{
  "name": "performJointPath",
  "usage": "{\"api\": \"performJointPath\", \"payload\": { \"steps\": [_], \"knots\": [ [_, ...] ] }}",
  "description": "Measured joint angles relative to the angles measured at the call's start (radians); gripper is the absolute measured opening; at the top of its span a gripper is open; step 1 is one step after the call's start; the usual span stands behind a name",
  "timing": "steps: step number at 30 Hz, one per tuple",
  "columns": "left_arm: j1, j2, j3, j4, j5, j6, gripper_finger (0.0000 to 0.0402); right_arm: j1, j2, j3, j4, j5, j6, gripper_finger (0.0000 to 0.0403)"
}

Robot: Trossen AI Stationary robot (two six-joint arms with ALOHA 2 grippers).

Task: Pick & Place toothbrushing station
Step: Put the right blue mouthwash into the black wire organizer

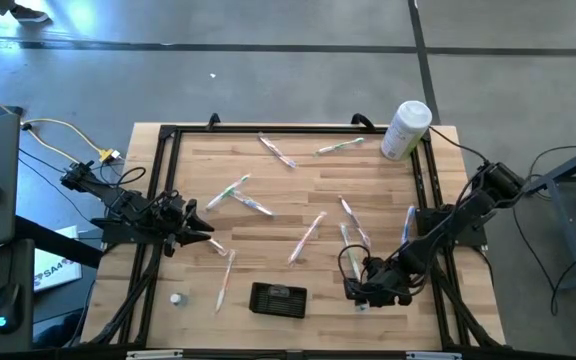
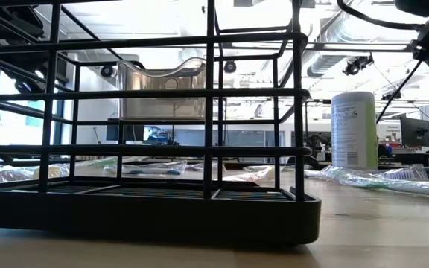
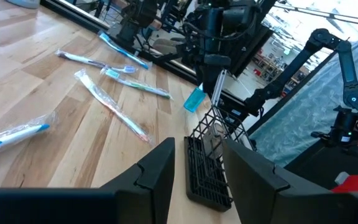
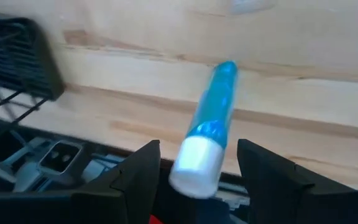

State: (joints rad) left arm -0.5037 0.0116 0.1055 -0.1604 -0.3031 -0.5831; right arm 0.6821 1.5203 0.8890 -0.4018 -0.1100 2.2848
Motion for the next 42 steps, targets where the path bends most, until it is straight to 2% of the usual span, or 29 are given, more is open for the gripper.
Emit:
{"api": "performJointPath", "payload": {
  "steps": [14, 17, 23, 35, 42],
  "knots": [
    [0.0, 0.0, 0.0, -0.024, -0.003, 0.002, 0.0136, -0.001, 0.045, 0.0, 0.014, -0.027, -0.011, 0.0201],
    [0.0, 0.0, 0.0, -0.023, -0.003, 0.002, 0.0136, -0.001, 0.055, 0.0, 0.013, -0.027, -0.011, 0.0174],
    [0.0, 0.0, 0.0, -0.023, -0.006, 0.002, 0.0136, -0.001, 0.057, 0.0, 0.016, -0.007, -0.035, 0.0087],
    [0.0, 0.0, 0.0, -0.024, -0.012, 0.002, 0.0136, -0.002, 0.057, 0.0, 0.022, -0.054, -0.086, 0.0084],
    [0.0, 0.0, 0.0, -0.023, -0.043, 0.002, 0.0136, -0.015, 0.056, 0.02, 0.132, -0.038, -0.147, 0.0084]
  ]
}}
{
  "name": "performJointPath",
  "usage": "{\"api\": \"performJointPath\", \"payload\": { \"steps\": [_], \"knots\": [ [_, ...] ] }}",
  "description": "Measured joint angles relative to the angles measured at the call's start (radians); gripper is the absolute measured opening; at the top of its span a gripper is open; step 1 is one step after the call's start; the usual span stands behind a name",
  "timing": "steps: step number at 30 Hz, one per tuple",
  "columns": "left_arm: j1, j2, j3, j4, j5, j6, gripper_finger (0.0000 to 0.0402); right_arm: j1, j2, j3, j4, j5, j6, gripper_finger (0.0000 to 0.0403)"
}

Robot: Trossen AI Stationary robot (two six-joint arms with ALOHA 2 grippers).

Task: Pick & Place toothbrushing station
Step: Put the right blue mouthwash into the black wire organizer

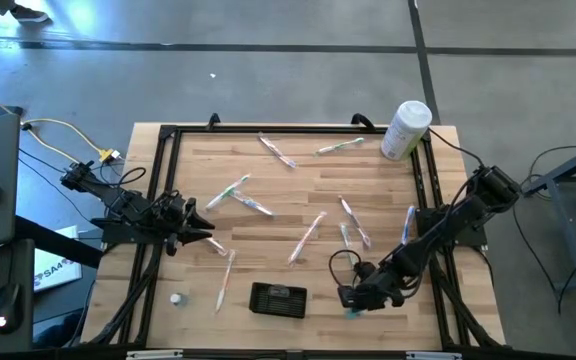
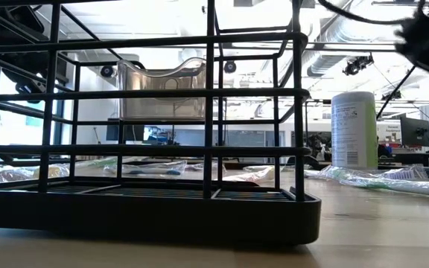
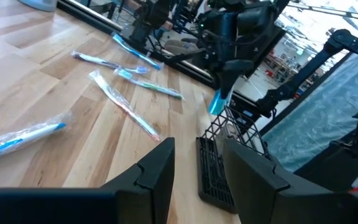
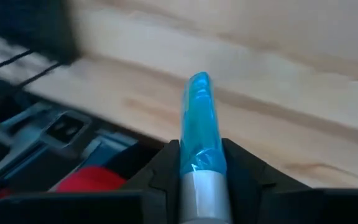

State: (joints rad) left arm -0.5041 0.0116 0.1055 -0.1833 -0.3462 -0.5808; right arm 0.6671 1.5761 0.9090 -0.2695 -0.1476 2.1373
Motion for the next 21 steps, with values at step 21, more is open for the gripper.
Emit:
{"api": "performJointPath", "payload": {
  "steps": [21],
  "knots": [
    [0.0, 0.0, 0.0, 0.001, 0.046, -0.079, 0.0136, -0.035, 0.011, 0.007, -0.115, -0.103, -0.047, 0.0086]
  ]
}}
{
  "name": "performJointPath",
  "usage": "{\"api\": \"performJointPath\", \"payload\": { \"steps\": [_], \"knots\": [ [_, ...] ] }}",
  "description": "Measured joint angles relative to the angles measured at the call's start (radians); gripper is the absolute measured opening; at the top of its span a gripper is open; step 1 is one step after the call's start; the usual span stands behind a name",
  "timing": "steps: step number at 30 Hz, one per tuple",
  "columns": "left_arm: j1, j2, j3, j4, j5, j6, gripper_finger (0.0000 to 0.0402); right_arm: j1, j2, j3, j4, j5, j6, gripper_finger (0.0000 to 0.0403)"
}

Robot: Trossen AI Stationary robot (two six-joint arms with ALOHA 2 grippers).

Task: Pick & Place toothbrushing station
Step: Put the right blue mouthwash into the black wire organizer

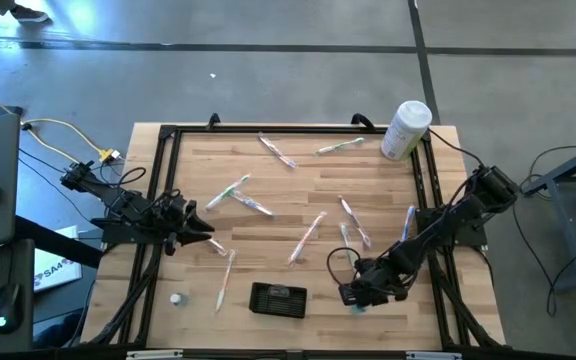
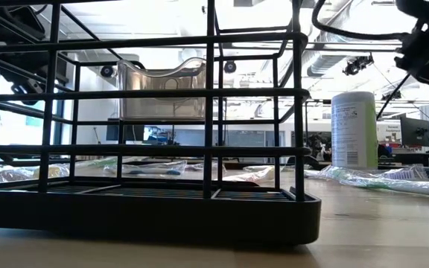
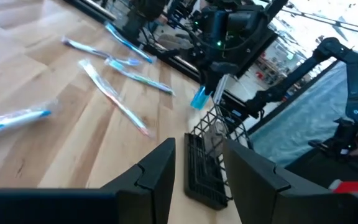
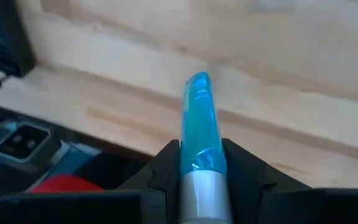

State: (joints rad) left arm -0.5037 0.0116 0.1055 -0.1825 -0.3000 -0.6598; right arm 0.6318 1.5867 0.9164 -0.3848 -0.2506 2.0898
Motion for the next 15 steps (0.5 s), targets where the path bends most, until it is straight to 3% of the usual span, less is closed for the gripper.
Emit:
{"api": "performJointPath", "payload": {
  "steps": [7, 15],
  "knots": [
    [0.0, 0.0, 0.0, 0.013, 0.011, -0.004, 0.0136, -0.021, 0.0, 0.104, -0.119, -0.017, -0.09, 0.0086],
    [0.0, 0.0, 0.0, 0.221, 0.032, 0.033, 0.0136, -0.066, -0.001, 0.375, -0.542, 0.039, -0.332, 0.0086]
  ]
}}
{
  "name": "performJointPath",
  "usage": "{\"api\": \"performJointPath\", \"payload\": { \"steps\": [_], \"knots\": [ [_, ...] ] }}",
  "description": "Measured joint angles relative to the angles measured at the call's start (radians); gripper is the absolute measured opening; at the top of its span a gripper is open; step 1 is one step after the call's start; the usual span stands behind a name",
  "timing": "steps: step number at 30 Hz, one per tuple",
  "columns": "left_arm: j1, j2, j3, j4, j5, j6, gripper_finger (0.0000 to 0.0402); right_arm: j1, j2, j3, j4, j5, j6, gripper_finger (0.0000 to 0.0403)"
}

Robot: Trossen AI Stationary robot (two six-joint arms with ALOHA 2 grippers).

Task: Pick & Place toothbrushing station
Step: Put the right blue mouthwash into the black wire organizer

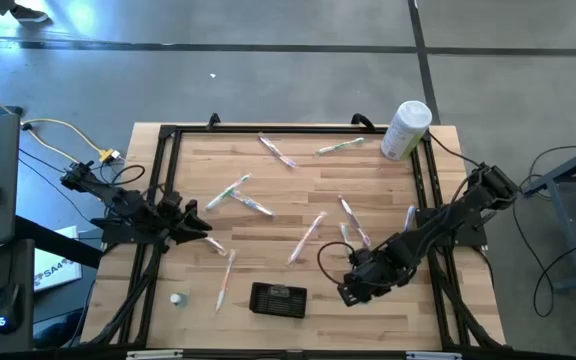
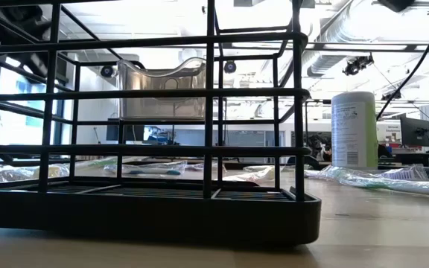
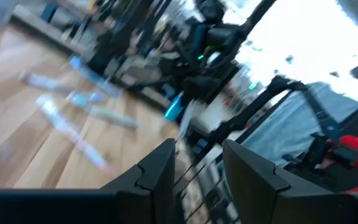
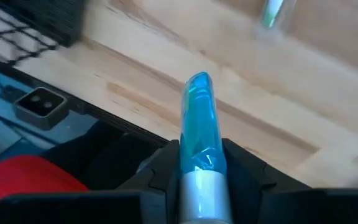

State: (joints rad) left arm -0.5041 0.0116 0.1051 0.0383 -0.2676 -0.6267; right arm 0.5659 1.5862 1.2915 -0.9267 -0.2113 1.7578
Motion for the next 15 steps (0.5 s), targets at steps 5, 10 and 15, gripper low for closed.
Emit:
{"api": "performJointPath", "payload": {
  "steps": [5, 10, 15],
  "knots": [
    [0.0, 0.003, 0.003, 0.087, 0.001, 0.047, 0.0136, -0.031, -0.001, 0.178, -0.172, 0.113, -0.171, 0.0086],
    [0.0, 0.081, 0.073, 0.065, 0.009, 0.054, 0.0136, -0.059, -0.001, 0.295, -0.195, 0.208, -0.276, 0.0086],
    [0.0, 0.276, 0.197, 0.059, 0.032, 0.122, 0.0136, -0.096, 0.028, 0.369, -0.198, 0.214, -0.389, 0.0086]
  ]
}}
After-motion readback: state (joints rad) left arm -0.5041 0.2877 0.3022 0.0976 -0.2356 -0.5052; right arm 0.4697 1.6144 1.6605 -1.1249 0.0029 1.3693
